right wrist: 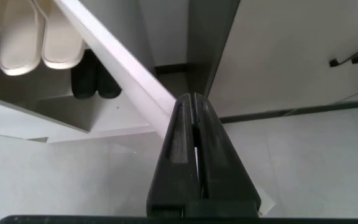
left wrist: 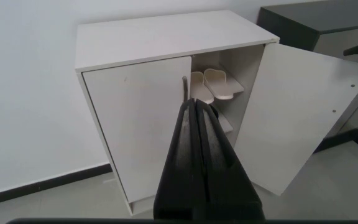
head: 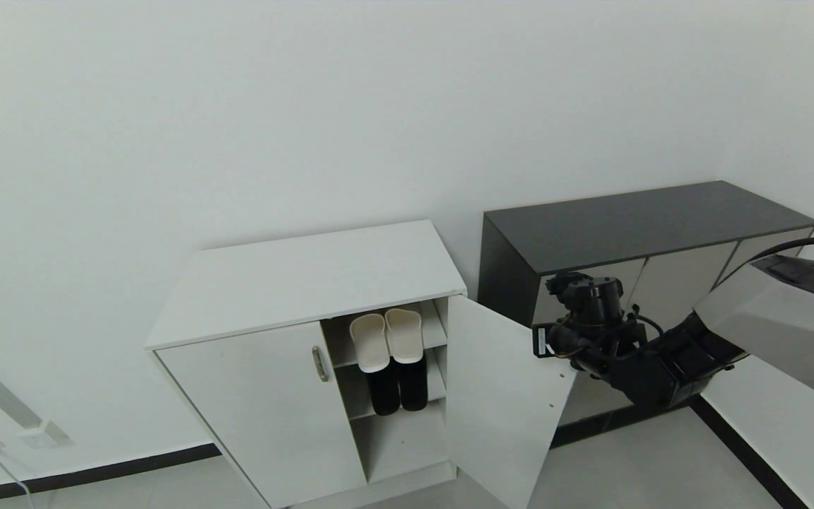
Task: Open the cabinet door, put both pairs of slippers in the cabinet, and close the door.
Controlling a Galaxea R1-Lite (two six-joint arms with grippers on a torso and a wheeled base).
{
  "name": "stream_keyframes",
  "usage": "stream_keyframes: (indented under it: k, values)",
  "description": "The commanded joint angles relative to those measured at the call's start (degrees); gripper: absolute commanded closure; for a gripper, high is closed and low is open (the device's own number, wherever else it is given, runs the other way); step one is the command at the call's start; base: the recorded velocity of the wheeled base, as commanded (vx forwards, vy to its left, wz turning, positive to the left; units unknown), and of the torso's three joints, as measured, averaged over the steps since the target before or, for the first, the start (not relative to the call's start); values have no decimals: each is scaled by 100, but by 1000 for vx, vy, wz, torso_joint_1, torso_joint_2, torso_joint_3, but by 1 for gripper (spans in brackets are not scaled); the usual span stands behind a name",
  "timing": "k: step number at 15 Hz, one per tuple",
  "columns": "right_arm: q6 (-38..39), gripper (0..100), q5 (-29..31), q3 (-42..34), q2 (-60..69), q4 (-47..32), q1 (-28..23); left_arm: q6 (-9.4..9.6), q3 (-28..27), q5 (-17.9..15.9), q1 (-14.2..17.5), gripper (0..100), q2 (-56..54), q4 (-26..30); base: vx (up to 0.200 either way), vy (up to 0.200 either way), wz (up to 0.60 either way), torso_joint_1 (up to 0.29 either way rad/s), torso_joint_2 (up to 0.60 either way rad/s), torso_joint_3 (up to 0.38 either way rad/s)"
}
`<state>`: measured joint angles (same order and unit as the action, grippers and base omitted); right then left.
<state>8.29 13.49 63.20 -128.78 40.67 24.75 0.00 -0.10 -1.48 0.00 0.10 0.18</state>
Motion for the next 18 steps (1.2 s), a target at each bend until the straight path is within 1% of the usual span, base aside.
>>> stream_keyframes:
  k: [1,5,8,10,14,16,18]
  values:
    - [-3,100,4,-9,-51,3,4,0,1,-2,0,100,-1,-1,0,0,0,0,0,0]
    - [-12,100,-5,-62,-51,20,39,0,1,7,0,100,-1,-1,0,0,0,0,0,0]
    - [-29,100,22,-167,-7,29,171,0,1,7,0,100,-1,-1,0,0,0,0,0,0]
    - [-29,100,30,-255,81,20,347,0,1,7,0,100,-1,-1,0,0,0,0,0,0]
    - [-29,100,74,-607,547,29,874,0,1,7,0,100,-1,-1,0,0,0,0,0,0]
    - [-29,100,66,-668,653,29,892,-9,1,7,0,100,-1,-1,0,0,0,0,0,0]
    - [-38,100,74,-668,521,20,698,-9,1,7,0,100,-1,-1,0,0,0,0,0,0]
